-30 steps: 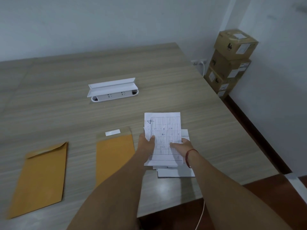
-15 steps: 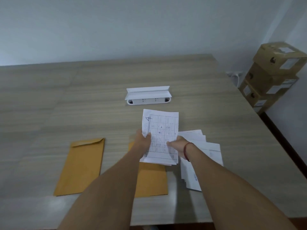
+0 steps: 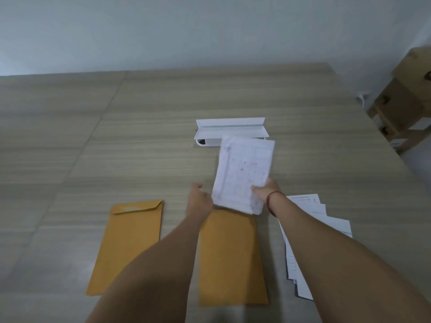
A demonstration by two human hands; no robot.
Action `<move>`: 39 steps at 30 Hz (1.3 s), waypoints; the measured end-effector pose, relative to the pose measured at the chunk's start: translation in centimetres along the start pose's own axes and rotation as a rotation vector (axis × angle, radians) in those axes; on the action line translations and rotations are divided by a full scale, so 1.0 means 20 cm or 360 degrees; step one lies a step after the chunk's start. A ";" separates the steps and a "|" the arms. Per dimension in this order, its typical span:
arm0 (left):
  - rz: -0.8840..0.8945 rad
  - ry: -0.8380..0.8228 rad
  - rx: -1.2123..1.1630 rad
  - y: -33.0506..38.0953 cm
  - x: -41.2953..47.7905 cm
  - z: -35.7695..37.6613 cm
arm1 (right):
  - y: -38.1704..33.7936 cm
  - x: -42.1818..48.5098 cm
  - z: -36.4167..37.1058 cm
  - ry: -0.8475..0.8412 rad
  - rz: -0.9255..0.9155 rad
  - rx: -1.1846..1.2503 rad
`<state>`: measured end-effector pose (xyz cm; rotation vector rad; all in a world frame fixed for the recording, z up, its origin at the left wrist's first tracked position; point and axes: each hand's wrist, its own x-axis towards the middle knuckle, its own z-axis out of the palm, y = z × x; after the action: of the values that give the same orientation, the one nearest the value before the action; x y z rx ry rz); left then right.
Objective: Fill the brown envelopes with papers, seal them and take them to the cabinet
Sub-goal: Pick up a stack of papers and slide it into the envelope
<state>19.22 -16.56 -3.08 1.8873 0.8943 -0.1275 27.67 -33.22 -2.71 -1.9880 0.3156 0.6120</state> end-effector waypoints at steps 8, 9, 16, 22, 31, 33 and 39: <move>0.0382 -0.0463 0.0969 -0.14 0.06 0.01 | -0.04 0.09 0.08 0.0097 0.0057 -0.0074; 0.0431 -0.0469 0.1034 -0.14 0.06 0.01 | -0.03 0.09 0.10 0.0108 0.0049 -0.0064; 0.0491 -0.0460 0.1166 -0.12 0.09 0.04 | -0.01 0.09 0.14 0.0042 0.0021 -0.0057; 0.0413 -0.0516 0.1237 -0.08 0.11 0.07 | 0.00 0.10 0.17 -0.0007 -0.0029 0.0068; 0.0322 -0.0661 0.0956 -0.08 0.10 0.07 | -0.01 0.09 0.17 -0.0001 -0.0037 0.0207; 0.0321 -0.0659 0.0895 -0.08 0.11 0.07 | 0.00 0.08 0.17 -0.0012 -0.0060 0.0182; 0.0281 -0.0571 0.0654 -0.07 0.13 0.05 | 0.01 0.07 0.15 -0.0067 -0.0110 0.0070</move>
<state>20.45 -15.81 -5.79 2.2169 0.4763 -0.5588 27.79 -30.65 -4.78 -1.9330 0.2314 0.5971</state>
